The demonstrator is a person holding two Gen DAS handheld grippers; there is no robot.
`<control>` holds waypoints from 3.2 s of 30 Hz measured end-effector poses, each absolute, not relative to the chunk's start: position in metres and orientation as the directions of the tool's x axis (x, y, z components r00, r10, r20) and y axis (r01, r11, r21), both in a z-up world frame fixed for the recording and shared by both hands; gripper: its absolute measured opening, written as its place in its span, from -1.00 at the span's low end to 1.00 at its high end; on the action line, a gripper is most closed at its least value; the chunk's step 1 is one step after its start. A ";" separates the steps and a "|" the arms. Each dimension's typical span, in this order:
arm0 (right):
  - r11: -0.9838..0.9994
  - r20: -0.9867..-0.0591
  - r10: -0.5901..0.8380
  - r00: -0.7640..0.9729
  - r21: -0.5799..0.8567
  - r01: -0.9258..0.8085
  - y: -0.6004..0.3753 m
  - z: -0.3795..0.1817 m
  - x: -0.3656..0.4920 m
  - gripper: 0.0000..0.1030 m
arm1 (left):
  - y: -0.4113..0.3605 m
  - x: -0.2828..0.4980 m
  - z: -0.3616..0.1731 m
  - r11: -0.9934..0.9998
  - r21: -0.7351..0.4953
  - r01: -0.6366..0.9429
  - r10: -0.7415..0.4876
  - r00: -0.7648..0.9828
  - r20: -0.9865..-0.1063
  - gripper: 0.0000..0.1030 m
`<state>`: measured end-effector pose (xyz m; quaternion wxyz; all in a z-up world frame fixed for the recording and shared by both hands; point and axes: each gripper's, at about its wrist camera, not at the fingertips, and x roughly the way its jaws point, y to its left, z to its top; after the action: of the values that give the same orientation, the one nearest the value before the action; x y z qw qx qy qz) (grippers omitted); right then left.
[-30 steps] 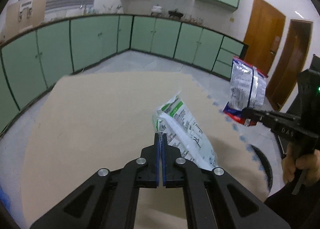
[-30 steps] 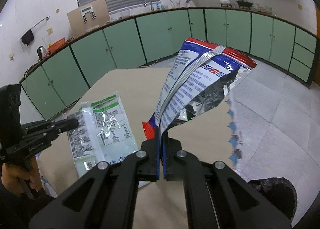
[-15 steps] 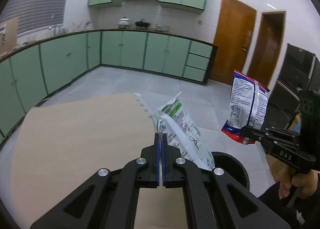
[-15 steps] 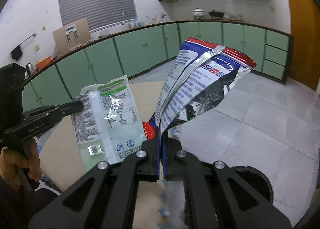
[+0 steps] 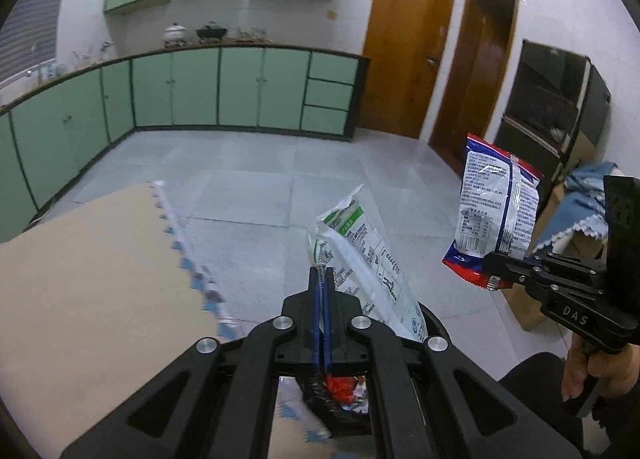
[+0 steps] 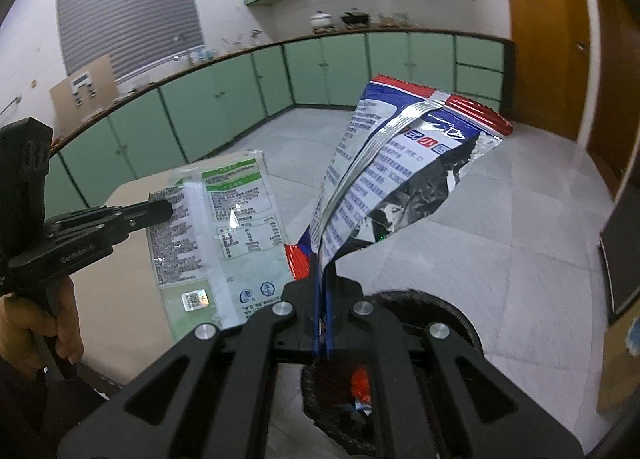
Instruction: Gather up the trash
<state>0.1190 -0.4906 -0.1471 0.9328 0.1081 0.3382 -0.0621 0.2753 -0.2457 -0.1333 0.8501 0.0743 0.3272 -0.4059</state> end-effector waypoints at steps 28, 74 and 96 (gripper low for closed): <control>0.863 -0.890 0.010 0.455 0.238 0.445 -0.579 -0.323 0.129 -0.58 | -0.401 0.270 -0.306 0.617 0.002 0.787 -0.443 0.349 -0.826 -0.68; 0.905 -0.413 -0.396 0.820 -0.025 0.424 -0.377 -0.001 -0.007 0.90 | -0.098 0.075 0.018 0.977 0.134 0.165 -0.102 0.918 -0.383 0.88; 0.901 -0.355 -0.410 0.840 -0.019 0.432 -0.341 0.025 -0.051 0.90 | -0.056 0.024 0.048 0.990 0.040 0.139 -0.119 0.939 -0.324 0.88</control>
<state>-0.0506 -0.3414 0.0250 0.9586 0.0307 0.1783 -0.2198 0.0244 -0.0561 0.0480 0.9840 0.0312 0.1625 -0.0654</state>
